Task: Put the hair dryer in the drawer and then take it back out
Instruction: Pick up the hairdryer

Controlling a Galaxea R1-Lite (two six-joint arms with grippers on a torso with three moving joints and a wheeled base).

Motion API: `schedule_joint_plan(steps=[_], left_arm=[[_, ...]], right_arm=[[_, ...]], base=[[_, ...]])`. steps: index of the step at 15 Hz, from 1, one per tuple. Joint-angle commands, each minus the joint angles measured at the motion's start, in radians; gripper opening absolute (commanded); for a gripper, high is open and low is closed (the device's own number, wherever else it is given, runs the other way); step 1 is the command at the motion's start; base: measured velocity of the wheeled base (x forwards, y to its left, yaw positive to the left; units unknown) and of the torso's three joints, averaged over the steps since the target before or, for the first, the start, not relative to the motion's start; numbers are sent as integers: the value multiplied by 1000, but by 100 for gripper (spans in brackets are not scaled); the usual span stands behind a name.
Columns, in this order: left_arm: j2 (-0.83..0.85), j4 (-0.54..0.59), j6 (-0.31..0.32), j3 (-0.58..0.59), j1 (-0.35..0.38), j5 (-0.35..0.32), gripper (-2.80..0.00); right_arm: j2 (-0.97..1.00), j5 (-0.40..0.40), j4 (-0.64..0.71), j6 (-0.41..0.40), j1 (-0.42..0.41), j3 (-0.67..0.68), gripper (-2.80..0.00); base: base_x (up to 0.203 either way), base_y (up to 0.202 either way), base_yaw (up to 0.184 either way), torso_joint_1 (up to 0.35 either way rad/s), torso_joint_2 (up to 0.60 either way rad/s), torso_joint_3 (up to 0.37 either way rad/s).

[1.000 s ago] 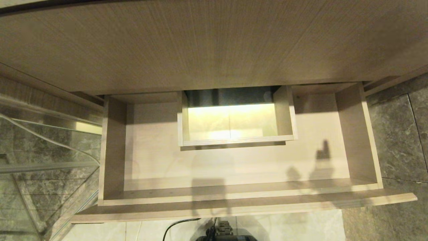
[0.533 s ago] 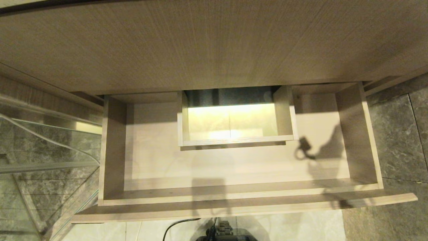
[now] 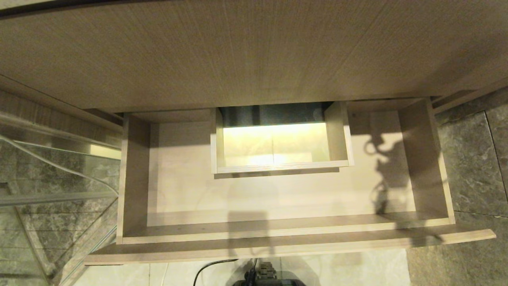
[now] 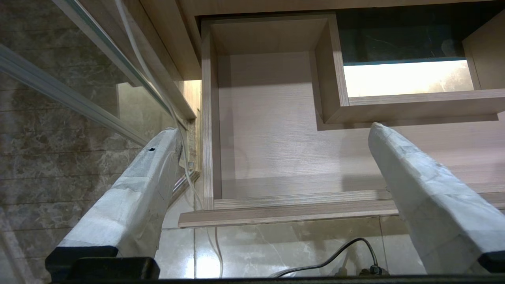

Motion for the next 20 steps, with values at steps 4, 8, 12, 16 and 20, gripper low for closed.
schedule_joint_plan(steps=[4,8,12,16,20], left_arm=[[0,-1,0,40,0,0,0],[0,-1,0,40,0,0,0],[0,-2,-1,40,0,0,0],[0,-1,0,40,0,0,0],[0,-3,-1,40,0,0,0]], right_arm=[[127,-7,17,48,40,-98,0],[144,-9,33,59,138,-137,0],[195,-8,24,64,153,-189,0],[269,-29,-11,63,153,-259,0],[318,-58,-39,61,152,-288,0]], base=[[0,0,0,0,0,0],[0,0,0,0,0,0],[0,0,0,0,0,0],[0,0,0,0,0,0],[0,0,0,0,0,0]])
